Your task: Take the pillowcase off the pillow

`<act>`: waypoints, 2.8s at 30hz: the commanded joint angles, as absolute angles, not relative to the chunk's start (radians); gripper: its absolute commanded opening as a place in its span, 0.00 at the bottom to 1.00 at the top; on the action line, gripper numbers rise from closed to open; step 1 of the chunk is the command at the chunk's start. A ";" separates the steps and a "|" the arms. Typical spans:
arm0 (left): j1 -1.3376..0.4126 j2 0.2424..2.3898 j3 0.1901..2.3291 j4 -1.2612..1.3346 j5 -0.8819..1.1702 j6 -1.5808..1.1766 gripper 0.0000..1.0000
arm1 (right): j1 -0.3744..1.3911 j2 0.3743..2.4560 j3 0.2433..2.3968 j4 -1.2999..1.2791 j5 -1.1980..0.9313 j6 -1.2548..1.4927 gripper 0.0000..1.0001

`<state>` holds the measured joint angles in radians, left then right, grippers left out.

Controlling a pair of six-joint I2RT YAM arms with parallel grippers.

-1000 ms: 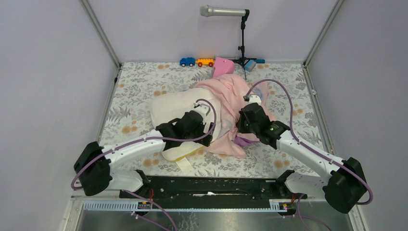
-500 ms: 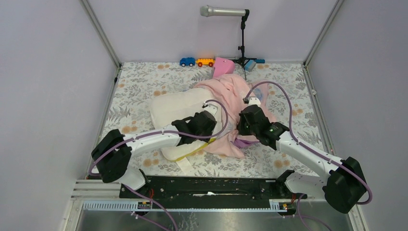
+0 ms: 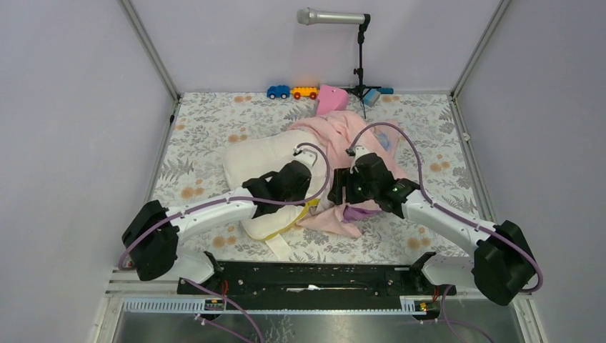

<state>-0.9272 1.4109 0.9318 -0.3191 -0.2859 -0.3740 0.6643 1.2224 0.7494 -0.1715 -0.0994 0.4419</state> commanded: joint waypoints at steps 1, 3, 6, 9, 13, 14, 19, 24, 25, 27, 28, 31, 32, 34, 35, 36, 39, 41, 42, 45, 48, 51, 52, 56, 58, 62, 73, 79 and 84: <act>-0.921 1.328 0.923 -0.240 -0.295 -0.405 0.01 | 0.660 1.265 0.799 -0.151 -0.093 0.444 0.59; -0.903 1.304 0.918 -0.253 -0.324 -0.433 0.00 | 0.660 1.258 0.798 -0.183 -0.018 0.446 0.35; -0.828 1.261 0.895 -0.278 -0.361 -0.515 0.00 | 0.658 1.202 0.769 -0.208 0.185 0.466 0.09; -0.706 1.170 0.826 -0.243 -0.287 -0.590 0.00 | 0.626 1.136 0.728 -0.215 0.345 0.483 0.00; -0.580 1.038 0.750 -0.231 -0.268 -0.659 0.00 | 0.525 1.083 0.721 -0.248 0.387 0.497 0.00; -0.567 1.011 0.745 -0.247 -0.302 -0.675 0.00 | 0.508 1.064 0.720 -0.257 0.398 0.501 0.00; -0.534 0.917 0.746 -0.342 -0.469 -0.750 0.00 | 0.481 0.965 0.705 -0.263 0.467 0.495 0.00; -0.525 0.853 0.739 -0.362 -0.524 -0.771 0.00 | 0.474 0.978 0.720 -0.277 0.459 0.470 0.01; -0.525 0.839 0.739 -0.372 -0.542 -0.780 0.00 | 0.470 0.984 0.721 -0.281 0.459 0.474 0.01; -0.523 0.800 0.740 -0.403 -0.591 -0.801 0.00 | 0.457 0.987 0.721 -0.286 0.465 0.497 0.01; -0.522 0.782 0.739 -0.414 -0.611 -0.810 0.00 | 0.446 0.985 0.717 -0.291 0.472 0.520 0.01; -0.514 0.737 0.725 -0.428 -0.647 -0.842 0.00 | 0.395 0.968 0.700 -0.301 0.482 0.600 0.00; -0.509 0.727 0.717 -0.420 -0.641 -0.836 0.00 | 0.384 0.965 0.694 -0.291 0.469 0.593 0.00; -0.504 0.727 0.710 -0.408 -0.627 -0.827 0.00 | 0.379 0.972 0.696 -0.274 0.426 0.573 0.00; -0.503 0.734 0.714 -0.409 -0.624 -0.823 0.00 | 0.379 0.982 0.700 -0.274 0.399 0.568 0.00; -0.503 0.745 0.718 -0.410 -0.620 -0.818 0.00 | 0.379 0.991 0.702 -0.266 0.346 0.555 0.00; -0.503 0.788 0.724 -0.365 -0.552 -0.761 0.01 | 0.378 1.015 0.693 -0.199 0.127 0.490 0.00; -0.504 0.837 0.735 -0.304 -0.453 -0.697 0.30 | 0.380 1.030 0.686 -0.151 -0.025 0.463 0.01; -0.505 0.861 0.752 -0.286 -0.371 -0.650 0.62 | 0.379 1.042 0.686 -0.136 -0.086 0.457 0.04; -0.521 0.918 0.809 -0.258 -0.153 -0.565 0.99 | 0.379 1.097 0.703 -0.133 -0.205 0.435 0.11; -0.626 0.927 0.821 -0.194 -0.136 -0.509 0.99 | 0.379 1.136 0.708 -0.133 -0.256 0.418 0.24; -0.795 1.006 0.902 -0.237 -0.267 -0.443 0.99 | 0.378 1.156 0.711 -0.144 -0.234 0.416 0.69; -0.838 1.048 0.941 -0.266 -0.292 -0.432 0.99 | 0.379 1.155 0.712 -0.152 -0.200 0.422 0.82; -0.972 1.225 1.040 -0.294 -0.278 -0.397 0.99 | 0.379 1.133 0.703 -0.157 -0.083 0.424 1.00; -1.029 1.288 1.052 -0.259 -0.211 -0.373 0.99 | 0.379 1.141 0.708 -0.157 -0.082 0.413 0.99; -1.108 1.425 1.084 -0.223 -0.179 -0.358 0.99 | 0.379 1.182 0.712 -0.145 -0.120 0.420 0.98; -1.094 1.643 1.114 -0.360 -0.400 -0.479 0.86 | 0.379 1.194 0.645 -0.051 -0.109 0.471 0.89; -0.950 1.355 0.841 -0.183 -0.376 -0.579 0.12 | 0.379 1.281 0.626 0.063 -0.091 0.555 0.42; -0.874 1.057 0.702 -0.204 -0.522 -0.640 0.00 | 0.378 1.260 0.633 0.058 0.156 0.655 0.21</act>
<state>-0.9276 1.2469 0.7677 -0.2070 -0.3496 -0.5774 0.3840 1.2858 0.6231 0.0147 -0.0692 0.5625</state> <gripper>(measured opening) 0.033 0.220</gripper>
